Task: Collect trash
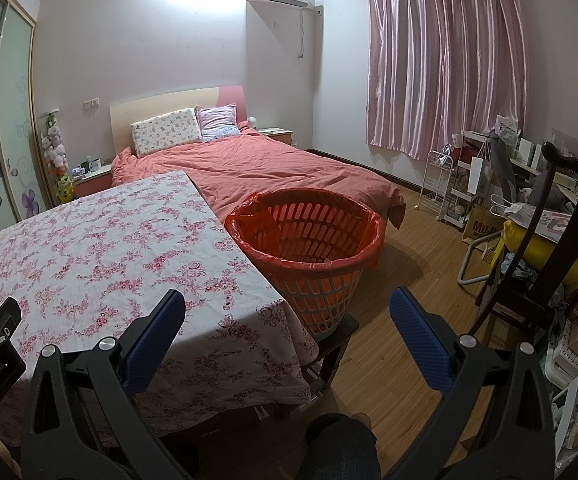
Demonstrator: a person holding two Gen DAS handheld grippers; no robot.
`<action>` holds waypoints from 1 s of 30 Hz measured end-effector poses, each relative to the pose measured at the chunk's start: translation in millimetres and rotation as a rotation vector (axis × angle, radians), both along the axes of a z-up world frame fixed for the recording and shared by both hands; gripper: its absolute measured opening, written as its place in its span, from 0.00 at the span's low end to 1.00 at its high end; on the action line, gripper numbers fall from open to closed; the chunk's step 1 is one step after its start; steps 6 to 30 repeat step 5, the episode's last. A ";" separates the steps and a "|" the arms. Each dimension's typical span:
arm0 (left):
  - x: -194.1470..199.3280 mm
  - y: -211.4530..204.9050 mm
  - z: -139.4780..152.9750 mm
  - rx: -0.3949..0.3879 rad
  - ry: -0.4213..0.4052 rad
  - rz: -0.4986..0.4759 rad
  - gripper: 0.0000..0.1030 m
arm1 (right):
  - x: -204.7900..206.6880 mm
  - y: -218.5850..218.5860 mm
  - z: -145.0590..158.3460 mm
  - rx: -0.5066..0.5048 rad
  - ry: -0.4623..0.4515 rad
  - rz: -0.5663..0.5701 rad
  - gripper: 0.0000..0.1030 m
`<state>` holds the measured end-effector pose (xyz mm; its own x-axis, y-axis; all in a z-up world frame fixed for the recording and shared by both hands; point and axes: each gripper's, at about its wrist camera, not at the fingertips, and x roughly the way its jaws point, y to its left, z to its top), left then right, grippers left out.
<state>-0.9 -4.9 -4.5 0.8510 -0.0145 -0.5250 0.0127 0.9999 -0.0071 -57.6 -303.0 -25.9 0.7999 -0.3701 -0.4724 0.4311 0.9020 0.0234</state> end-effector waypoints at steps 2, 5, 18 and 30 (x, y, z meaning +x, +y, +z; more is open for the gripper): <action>1.1 -0.2 0.7 0.001 0.001 0.000 0.96 | 0.0 -0.1 -0.1 0.000 0.001 0.000 0.98; 0.3 -0.1 0.2 -0.001 0.002 0.000 0.96 | 0.1 0.0 0.3 0.000 0.001 0.000 0.98; 0.3 -0.1 0.2 -0.001 0.002 0.000 0.96 | 0.1 0.0 0.3 0.000 0.001 0.000 0.98; 0.3 -0.1 0.2 -0.001 0.002 0.000 0.96 | 0.1 0.0 0.3 0.000 0.001 0.000 0.98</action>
